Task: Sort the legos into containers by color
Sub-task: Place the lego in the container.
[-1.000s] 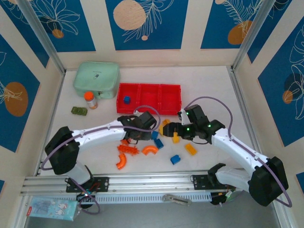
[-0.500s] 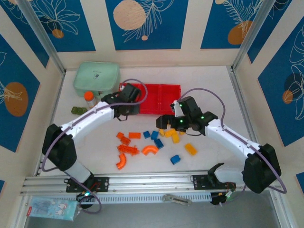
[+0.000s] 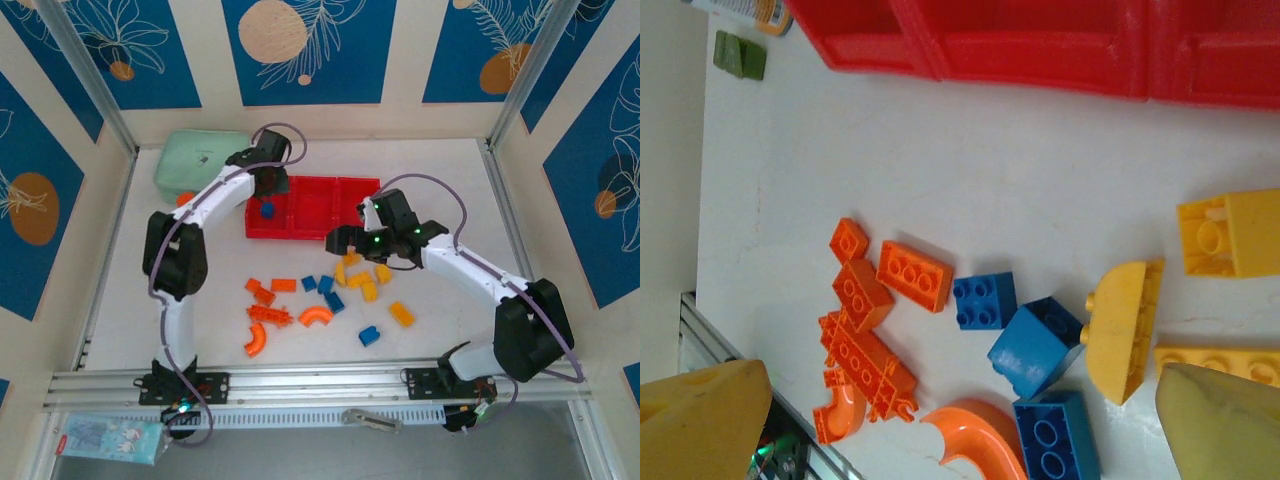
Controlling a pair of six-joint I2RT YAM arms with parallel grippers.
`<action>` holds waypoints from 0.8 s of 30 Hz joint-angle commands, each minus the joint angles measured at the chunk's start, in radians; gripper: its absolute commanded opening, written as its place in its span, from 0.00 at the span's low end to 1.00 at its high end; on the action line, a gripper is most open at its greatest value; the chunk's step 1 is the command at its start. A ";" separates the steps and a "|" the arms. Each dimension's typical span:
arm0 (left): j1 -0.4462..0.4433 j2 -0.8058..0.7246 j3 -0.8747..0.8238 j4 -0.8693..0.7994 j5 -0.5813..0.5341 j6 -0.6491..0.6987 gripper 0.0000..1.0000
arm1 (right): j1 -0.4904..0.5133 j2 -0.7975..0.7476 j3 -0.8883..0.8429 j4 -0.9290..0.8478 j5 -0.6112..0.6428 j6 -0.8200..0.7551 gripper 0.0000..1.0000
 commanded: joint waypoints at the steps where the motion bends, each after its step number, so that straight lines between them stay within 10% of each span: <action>1: 0.019 0.059 0.065 -0.049 0.018 0.040 0.38 | -0.014 0.003 0.036 -0.009 -0.031 -0.020 0.99; 24: -0.002 -0.185 -0.129 -0.048 0.194 0.035 0.64 | -0.065 -0.109 0.008 -0.112 -0.064 -0.048 0.99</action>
